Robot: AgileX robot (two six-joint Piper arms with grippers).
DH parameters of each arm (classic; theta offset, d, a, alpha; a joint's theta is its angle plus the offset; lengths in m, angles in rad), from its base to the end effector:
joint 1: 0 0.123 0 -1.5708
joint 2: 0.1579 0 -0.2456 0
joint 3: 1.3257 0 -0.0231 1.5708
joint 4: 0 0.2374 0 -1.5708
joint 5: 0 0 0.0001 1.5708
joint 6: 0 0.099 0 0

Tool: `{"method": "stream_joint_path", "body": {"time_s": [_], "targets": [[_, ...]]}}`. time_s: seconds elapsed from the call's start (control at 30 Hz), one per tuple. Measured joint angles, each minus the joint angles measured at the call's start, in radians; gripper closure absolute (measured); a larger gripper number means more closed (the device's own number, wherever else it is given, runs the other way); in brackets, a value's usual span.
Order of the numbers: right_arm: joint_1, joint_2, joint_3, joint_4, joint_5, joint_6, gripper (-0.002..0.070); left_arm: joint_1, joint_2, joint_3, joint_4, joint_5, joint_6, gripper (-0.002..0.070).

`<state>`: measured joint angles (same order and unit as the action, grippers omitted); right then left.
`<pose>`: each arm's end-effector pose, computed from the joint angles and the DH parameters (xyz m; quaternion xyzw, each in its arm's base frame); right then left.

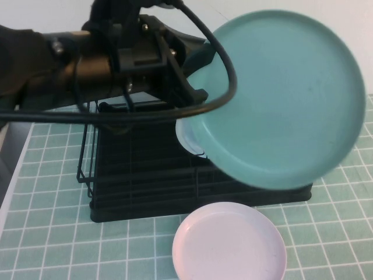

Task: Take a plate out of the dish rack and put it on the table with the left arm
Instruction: Place the plate from the table

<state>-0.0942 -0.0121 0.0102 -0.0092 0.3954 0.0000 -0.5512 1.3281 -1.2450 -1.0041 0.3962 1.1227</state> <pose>0.0854 -0.0084 0.1729 0.0356 0.8059 -0.0318 0.5901 0.2454 -0.1888 0.3716 0.3631 0.6855 -0.2475 0.5805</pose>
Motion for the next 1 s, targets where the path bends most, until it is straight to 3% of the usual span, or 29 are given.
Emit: {"method": "stream_joint_path", "body": {"time_s": [0.13,0.33,0.43,0.57,1.0], "targets": [[0.0,0.0,0.0,0.0,0.0,0.0,0.0678,0.0,-0.047,0.0,0.16,0.136,-0.275,0.0673],[0.0,0.0,0.0,0.0,0.0,0.0,0.0678,-0.004,-0.016,0.0,0.584,0.368,-0.803,0.0673],[0.0,0.0,0.0,0.0,0.0,0.0,0.0678,-0.004,0.032,0.0,0.684,0.45,-0.933,0.0673],[0.0,0.0,0.0,0.0,0.0,0.0,0.0678,-0.004,0.1,0.0,0.7,0.469,-1.005,0.0673],[0.0,0.0,0.0,0.0,0.0,0.0,0.0678,-0.004,0.381,0.0,0.657,0.402,-0.99,0.0673]]}}
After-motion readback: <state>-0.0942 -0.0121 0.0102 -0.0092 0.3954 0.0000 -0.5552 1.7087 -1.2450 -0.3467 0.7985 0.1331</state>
